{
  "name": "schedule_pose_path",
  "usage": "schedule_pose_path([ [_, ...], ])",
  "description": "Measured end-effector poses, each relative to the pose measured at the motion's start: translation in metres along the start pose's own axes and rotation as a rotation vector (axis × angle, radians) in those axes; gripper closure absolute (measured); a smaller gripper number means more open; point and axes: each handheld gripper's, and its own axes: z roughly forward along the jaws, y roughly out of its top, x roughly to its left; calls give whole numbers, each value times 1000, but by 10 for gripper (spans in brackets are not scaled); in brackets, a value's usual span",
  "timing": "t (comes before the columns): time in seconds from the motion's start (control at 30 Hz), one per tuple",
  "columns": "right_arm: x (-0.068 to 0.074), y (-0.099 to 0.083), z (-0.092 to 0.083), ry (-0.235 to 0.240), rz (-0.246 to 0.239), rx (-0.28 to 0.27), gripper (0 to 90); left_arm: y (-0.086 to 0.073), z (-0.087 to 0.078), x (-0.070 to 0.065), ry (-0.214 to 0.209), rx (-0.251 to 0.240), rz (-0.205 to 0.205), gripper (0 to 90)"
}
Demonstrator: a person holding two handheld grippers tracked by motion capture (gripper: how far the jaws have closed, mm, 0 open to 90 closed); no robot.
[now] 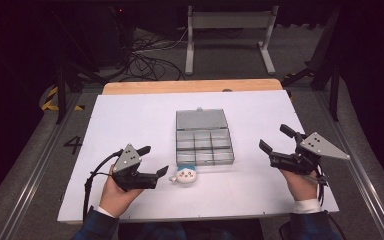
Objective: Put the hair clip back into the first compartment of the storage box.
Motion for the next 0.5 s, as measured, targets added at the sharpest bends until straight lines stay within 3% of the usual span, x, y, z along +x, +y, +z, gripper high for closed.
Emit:
schedule_pose_path([
  [0.17, 1, -2, 3, 5, -3, 6, 124, -4, 14, -5, -34, 20, -12, 140],
  [0.5, 0, -4, 4, -3, -5, 9, 119, -8, 27, -12, -53, 46, -12, 143],
])
